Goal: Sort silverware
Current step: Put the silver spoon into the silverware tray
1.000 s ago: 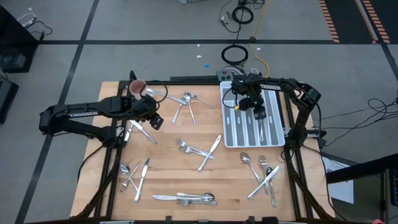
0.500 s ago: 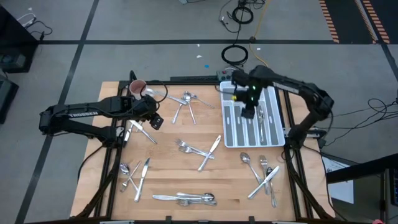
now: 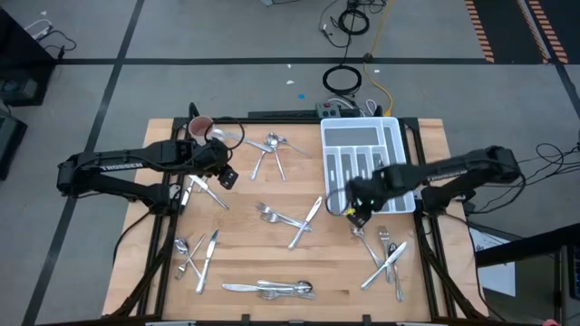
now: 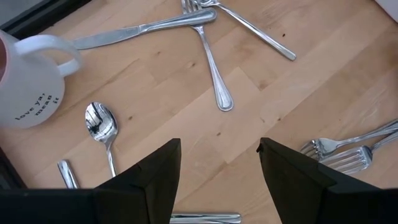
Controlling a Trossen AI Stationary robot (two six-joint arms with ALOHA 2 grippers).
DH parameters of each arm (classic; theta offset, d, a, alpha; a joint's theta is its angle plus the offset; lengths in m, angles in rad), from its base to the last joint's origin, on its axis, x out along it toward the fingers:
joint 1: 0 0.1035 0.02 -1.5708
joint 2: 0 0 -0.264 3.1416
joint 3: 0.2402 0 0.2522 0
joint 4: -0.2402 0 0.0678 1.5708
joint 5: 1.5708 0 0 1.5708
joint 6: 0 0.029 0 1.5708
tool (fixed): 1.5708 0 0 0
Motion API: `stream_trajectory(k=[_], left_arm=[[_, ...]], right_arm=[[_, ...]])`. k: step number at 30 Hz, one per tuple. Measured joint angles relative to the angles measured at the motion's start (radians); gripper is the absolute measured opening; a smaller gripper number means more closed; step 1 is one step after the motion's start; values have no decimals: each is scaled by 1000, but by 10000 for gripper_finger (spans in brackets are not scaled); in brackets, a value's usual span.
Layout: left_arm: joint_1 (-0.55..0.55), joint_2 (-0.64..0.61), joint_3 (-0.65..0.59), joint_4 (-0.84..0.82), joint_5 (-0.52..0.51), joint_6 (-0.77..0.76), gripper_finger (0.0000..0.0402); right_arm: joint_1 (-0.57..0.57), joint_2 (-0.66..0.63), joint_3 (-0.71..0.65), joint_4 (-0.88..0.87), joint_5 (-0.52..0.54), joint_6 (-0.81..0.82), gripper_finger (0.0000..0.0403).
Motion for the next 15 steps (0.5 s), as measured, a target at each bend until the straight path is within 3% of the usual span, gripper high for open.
stream_trajectory(k=[4,10,15], left_arm=[[0,0,0,0,5,0,223],[0,0,0,-1,15,3,223],[0,0,0,-1,15,3,223]], right_arm=[[82,37,-67,31,15,137,171],[166,100,-79,79,9,197,175],[217,161,-79,153,14,266,212]])
